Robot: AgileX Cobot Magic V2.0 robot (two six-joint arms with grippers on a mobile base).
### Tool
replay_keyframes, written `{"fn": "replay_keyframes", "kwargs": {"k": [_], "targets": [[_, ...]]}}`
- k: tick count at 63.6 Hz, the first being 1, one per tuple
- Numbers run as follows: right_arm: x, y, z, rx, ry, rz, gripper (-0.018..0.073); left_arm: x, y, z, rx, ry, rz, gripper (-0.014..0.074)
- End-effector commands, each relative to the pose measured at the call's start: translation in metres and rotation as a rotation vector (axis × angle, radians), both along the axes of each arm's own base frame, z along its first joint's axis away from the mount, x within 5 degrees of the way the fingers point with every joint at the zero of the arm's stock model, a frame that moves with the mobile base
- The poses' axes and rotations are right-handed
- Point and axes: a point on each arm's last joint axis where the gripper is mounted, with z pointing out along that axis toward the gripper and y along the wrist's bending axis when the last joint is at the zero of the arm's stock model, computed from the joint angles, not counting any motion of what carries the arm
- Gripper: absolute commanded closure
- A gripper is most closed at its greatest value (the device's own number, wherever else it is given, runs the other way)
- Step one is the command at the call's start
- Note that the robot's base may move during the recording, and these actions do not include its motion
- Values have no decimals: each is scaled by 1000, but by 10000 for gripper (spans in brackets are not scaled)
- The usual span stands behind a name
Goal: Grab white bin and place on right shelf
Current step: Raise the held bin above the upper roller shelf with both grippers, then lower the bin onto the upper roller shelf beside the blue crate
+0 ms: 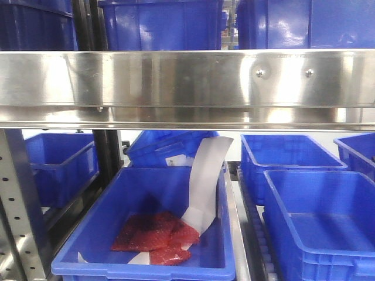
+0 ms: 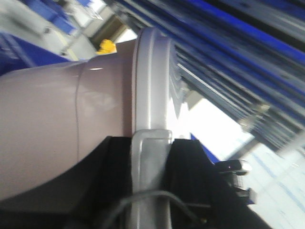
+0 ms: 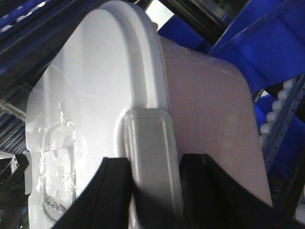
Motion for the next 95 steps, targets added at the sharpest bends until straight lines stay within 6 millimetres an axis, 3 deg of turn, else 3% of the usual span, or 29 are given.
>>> {"fn": "replay_keyframes", "kwargs": {"k": [1,18,23,27,37,42,50,70,83,95], "targets": [[-5,18,36,203,-89,108,466,-4,-3,10,39,-59,6,722],[33,33,-1,217,-1,198,463,29,0,-25,54,38,8,719],[38,34,-7,221,8,224,429,34,0,-31,57,52,8,673],[40,35,-10,223,13,238,361,37,0,-34,56,62,8,596],[42,34,-12,221,17,224,28,40,0,-39,66,70,11,312],[43,33,-12,187,-9,211,-76,41,1,-39,67,71,22,193],[44,34,-12,72,-53,191,-69,41,2,-41,115,52,32,112],[53,26,-9,-309,-99,58,-69,43,7,-45,366,17,86,113],[59,16,-1,-529,-157,-61,-69,43,13,-31,564,-65,143,113],[53,15,12,-611,-205,-72,-68,33,14,-11,650,-127,147,123]]}}
